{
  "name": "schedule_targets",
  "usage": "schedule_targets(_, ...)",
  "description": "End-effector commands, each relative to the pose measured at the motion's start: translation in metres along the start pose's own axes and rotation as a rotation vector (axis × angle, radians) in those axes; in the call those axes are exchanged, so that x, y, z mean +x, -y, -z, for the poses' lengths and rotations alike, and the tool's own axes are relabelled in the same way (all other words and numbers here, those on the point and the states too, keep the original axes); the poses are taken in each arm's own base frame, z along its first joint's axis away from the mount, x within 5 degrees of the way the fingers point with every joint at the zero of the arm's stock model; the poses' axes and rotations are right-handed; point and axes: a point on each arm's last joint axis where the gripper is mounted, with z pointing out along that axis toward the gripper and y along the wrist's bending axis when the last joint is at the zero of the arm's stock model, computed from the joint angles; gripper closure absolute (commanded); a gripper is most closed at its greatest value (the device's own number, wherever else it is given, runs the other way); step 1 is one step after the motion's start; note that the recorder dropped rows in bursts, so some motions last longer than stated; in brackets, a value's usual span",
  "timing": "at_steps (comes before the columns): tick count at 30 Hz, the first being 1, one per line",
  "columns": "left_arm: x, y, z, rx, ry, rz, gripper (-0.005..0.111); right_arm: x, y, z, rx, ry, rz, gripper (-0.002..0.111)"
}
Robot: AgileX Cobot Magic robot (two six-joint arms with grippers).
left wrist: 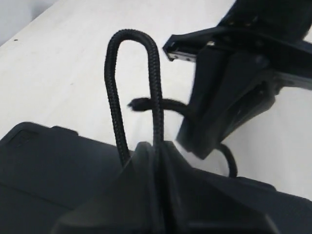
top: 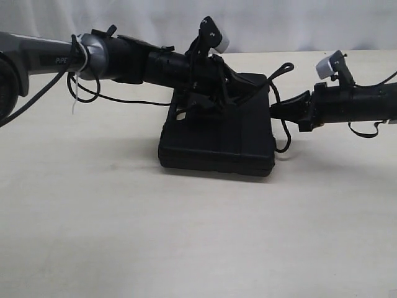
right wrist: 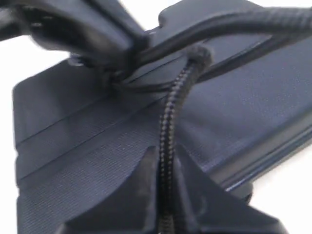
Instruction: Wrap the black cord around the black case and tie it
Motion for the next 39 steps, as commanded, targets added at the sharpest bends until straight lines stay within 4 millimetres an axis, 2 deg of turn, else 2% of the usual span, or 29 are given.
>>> schedule_targets(1,-0.003,0.005,0.0,0.061,0.026,-0.044,0.107,-0.005,-0.008,-0.012,0.005,-0.007,0.05,0.104)
schedule_targets(6,0.005,0.008,0.001,0.096,-0.057,-0.124,0.107,-0.012,-0.011,-0.022,0.029,0.021,0.061,0.104)
schedule_targets(15,0.01,0.013,0.002,0.157,-0.11,-0.184,0.105,-0.015,-0.01,-0.022,0.037,0.044,0.05,0.104)
schedule_targets(21,0.004,0.005,0.001,0.066,-0.048,-0.113,0.066,-0.012,-0.011,-0.022,0.025,0.022,0.066,0.104)
schedule_targets(23,0.0,0.002,0.002,0.049,-0.012,-0.079,0.058,-0.012,-0.011,-0.022,0.024,0.02,0.068,0.104)
schedule_targets(25,-0.002,0.001,0.005,0.046,-0.005,-0.058,0.056,-0.012,-0.011,-0.022,0.024,0.02,0.068,0.104)
schedule_targets(27,-0.003,-0.003,0.008,0.02,0.012,-0.018,0.056,-0.012,-0.011,-0.022,0.024,0.02,0.068,0.104)
schedule_targets(30,-0.007,-0.015,0.011,-0.054,0.095,0.235,0.056,-0.012,-0.011,-0.022,0.024,0.02,0.068,0.104)
schedule_targets(32,0.002,-0.021,0.007,-0.096,0.111,0.471,0.056,-0.012,-0.011,-0.022,0.024,0.02,0.068,0.104)
schedule_targets(36,0.016,-0.018,-0.007,-0.042,0.101,0.569,0.056,-0.013,-0.012,-0.022,0.016,0.024,0.068,0.104)
schedule_targets(39,0.016,-0.014,-0.012,0.013,0.112,0.564,0.056,-0.015,-0.013,-0.022,0.0,0.036,0.072,0.104)
